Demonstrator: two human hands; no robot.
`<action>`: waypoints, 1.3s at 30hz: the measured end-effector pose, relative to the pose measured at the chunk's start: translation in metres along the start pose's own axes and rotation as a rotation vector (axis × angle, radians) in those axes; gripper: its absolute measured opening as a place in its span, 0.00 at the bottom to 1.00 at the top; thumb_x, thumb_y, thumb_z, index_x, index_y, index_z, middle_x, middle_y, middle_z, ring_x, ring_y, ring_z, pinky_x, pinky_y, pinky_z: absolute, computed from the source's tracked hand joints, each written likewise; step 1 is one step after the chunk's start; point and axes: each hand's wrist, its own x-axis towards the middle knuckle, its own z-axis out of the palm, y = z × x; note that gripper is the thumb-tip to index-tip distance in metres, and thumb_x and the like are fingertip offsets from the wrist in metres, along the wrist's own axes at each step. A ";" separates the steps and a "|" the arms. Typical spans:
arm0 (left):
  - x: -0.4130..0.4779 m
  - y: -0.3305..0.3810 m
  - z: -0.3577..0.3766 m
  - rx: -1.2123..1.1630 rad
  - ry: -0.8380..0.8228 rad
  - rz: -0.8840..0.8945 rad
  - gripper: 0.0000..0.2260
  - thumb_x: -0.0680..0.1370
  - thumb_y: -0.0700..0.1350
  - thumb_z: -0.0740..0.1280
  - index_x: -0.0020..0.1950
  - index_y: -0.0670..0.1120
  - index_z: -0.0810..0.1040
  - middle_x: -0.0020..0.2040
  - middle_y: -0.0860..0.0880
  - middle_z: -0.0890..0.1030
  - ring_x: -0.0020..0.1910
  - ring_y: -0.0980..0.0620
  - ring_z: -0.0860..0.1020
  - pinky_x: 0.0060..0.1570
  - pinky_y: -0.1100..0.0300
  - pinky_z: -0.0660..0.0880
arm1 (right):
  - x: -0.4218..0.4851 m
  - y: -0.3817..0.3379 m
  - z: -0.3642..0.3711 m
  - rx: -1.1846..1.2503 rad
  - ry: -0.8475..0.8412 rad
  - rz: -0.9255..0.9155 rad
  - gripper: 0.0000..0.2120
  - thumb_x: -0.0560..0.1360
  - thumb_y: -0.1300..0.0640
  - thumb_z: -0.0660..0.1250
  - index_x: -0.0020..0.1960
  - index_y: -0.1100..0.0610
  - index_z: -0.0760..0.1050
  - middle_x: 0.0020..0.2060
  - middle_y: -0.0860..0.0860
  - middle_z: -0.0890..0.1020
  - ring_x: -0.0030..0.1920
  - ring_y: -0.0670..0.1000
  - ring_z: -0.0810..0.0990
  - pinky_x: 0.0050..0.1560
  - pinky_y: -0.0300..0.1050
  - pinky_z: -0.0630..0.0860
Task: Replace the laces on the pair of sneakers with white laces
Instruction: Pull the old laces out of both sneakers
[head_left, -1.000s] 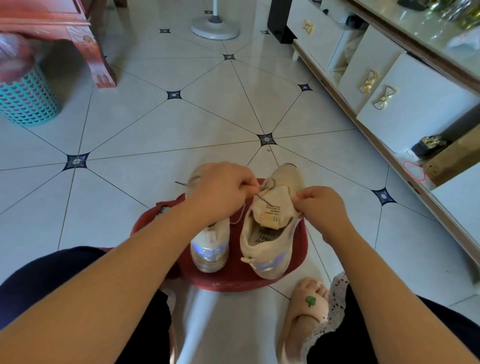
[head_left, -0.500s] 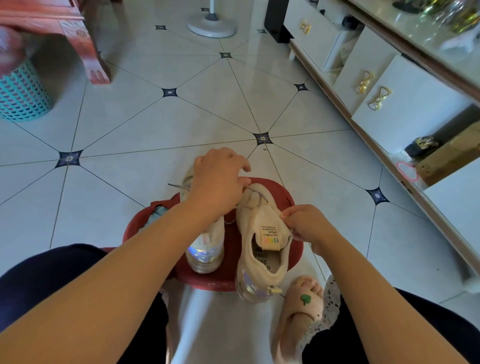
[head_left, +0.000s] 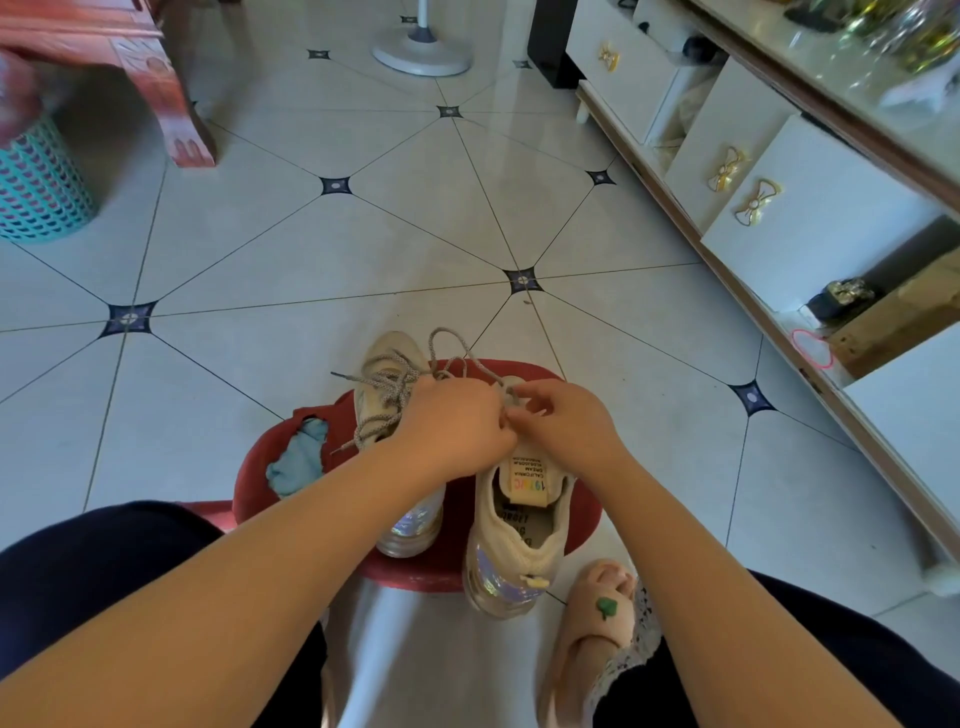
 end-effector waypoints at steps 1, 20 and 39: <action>0.001 0.000 0.001 -0.006 -0.002 -0.016 0.12 0.74 0.51 0.59 0.45 0.50 0.81 0.37 0.52 0.79 0.42 0.50 0.77 0.45 0.56 0.63 | 0.001 -0.001 0.002 0.009 -0.003 -0.007 0.09 0.74 0.50 0.66 0.52 0.50 0.78 0.41 0.45 0.77 0.40 0.43 0.73 0.35 0.34 0.65; -0.005 -0.012 -0.002 -0.336 0.025 -0.129 0.06 0.74 0.51 0.67 0.44 0.51 0.82 0.33 0.59 0.74 0.39 0.56 0.75 0.41 0.60 0.72 | -0.002 0.014 -0.071 0.853 0.312 0.471 0.07 0.79 0.60 0.56 0.49 0.59 0.72 0.28 0.50 0.70 0.25 0.45 0.68 0.27 0.37 0.68; -0.004 -0.012 -0.002 -0.342 0.032 -0.154 0.05 0.73 0.52 0.67 0.45 0.53 0.80 0.34 0.59 0.72 0.43 0.54 0.75 0.45 0.57 0.73 | 0.003 0.003 -0.036 -0.017 0.343 0.114 0.06 0.72 0.53 0.67 0.41 0.55 0.80 0.35 0.48 0.78 0.37 0.48 0.74 0.33 0.39 0.65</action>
